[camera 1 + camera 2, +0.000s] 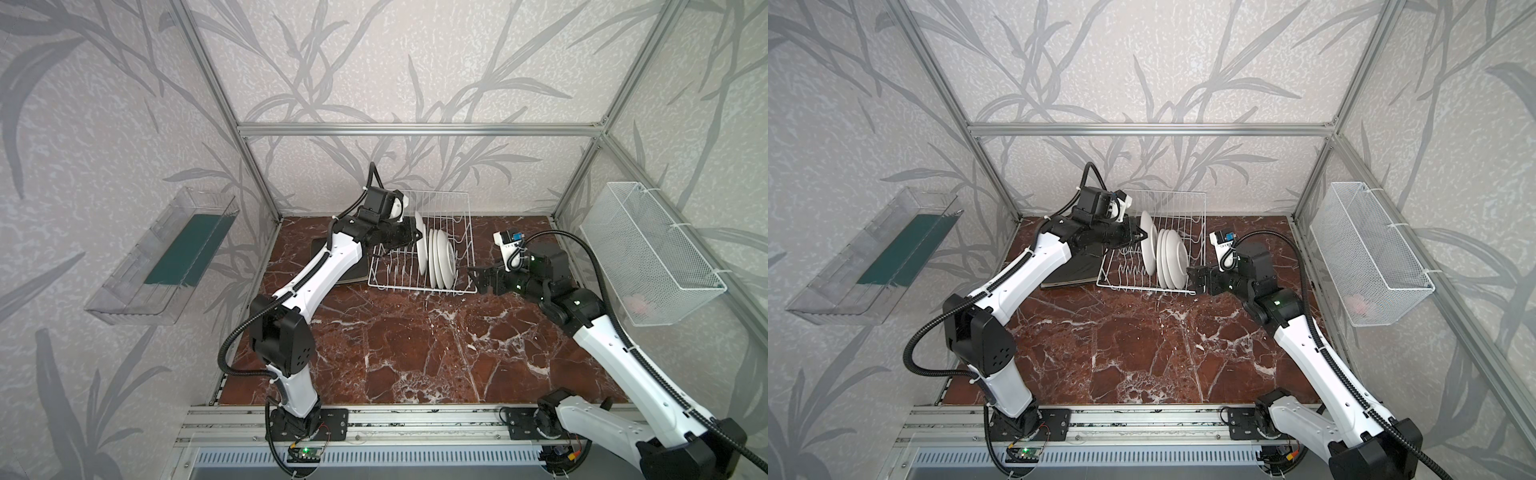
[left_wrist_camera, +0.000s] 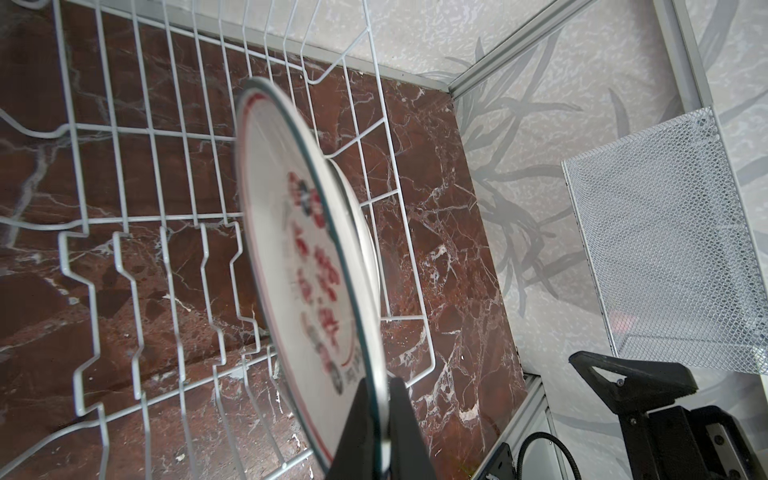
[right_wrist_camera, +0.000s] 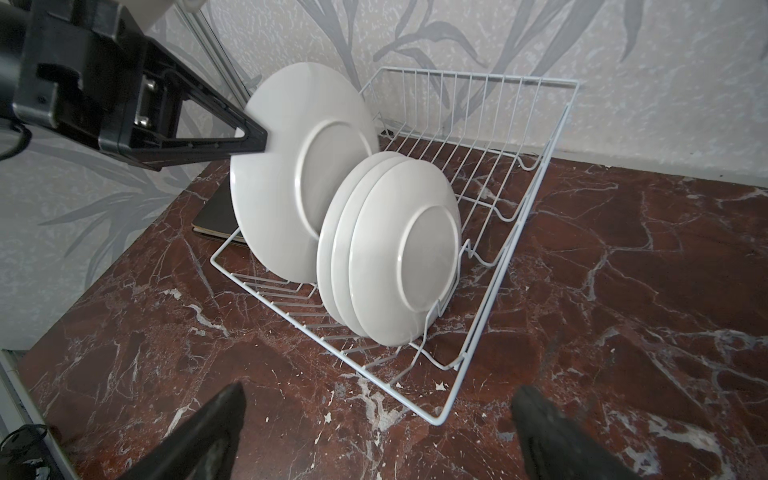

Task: Unload the plates from the dish rack
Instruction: 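Lift the patterned plate up out of the rack with the left gripper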

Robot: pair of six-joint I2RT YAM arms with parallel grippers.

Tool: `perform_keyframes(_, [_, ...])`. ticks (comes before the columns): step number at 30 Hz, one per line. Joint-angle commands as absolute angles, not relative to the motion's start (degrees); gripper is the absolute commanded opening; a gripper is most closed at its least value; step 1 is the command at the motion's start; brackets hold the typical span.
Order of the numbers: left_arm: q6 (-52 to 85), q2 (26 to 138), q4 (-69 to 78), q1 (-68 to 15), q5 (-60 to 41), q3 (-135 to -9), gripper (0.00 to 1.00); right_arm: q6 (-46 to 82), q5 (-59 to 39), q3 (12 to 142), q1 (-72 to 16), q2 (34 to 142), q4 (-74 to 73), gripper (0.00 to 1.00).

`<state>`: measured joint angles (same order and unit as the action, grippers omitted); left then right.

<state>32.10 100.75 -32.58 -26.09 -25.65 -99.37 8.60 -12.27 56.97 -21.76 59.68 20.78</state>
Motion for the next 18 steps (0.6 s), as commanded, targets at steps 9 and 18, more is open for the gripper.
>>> perform_keyframes(9, [32.5,96.4,-29.4,-25.6,-24.5,-99.2,0.0,9.1,-13.1,57.3,-22.0,59.8,18.7,0.99])
perform_keyframes(18, [30.4,94.4,-29.1,-25.5,-23.0,-100.7,0.0,9.6,-13.9,57.5,-22.0,60.2,18.4,0.99])
